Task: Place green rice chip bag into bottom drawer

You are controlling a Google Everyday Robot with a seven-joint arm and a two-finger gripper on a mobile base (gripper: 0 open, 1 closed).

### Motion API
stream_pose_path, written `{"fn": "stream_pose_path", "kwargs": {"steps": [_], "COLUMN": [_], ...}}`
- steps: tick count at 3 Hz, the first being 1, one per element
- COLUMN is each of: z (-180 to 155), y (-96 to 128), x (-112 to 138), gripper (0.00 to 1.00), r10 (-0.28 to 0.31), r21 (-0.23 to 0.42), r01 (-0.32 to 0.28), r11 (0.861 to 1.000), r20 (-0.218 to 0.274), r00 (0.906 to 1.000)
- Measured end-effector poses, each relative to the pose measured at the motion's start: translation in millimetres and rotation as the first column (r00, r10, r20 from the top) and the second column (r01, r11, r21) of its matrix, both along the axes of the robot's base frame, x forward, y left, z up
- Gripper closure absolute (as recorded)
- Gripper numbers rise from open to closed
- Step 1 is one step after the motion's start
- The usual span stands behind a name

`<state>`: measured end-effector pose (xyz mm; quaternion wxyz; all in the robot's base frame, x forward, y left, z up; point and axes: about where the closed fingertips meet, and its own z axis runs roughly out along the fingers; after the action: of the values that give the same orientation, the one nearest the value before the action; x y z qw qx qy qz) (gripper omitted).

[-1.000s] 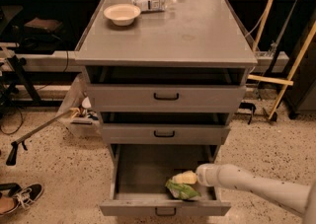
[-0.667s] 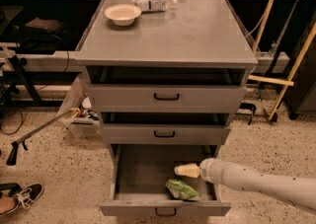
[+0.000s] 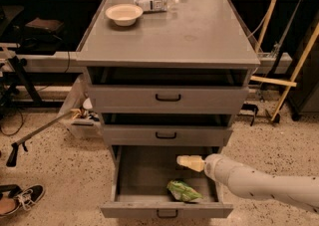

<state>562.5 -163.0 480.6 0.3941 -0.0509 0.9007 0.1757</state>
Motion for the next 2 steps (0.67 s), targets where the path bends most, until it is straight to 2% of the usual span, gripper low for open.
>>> {"fn": "stream_pose_path", "kwargs": {"steps": [1,2], "z": [0.0,22.8], "y": [0.1,-7.3], "x": [0.0,10.6], "gripper": [0.00,0.00], "r10": [0.000,-0.019], "r21": [0.000,0.015], "r01": [0.000,0.019], "r11": [1.000,1.000], "r20": [0.000,0.003], "r00": [1.0000,0.9998]}}
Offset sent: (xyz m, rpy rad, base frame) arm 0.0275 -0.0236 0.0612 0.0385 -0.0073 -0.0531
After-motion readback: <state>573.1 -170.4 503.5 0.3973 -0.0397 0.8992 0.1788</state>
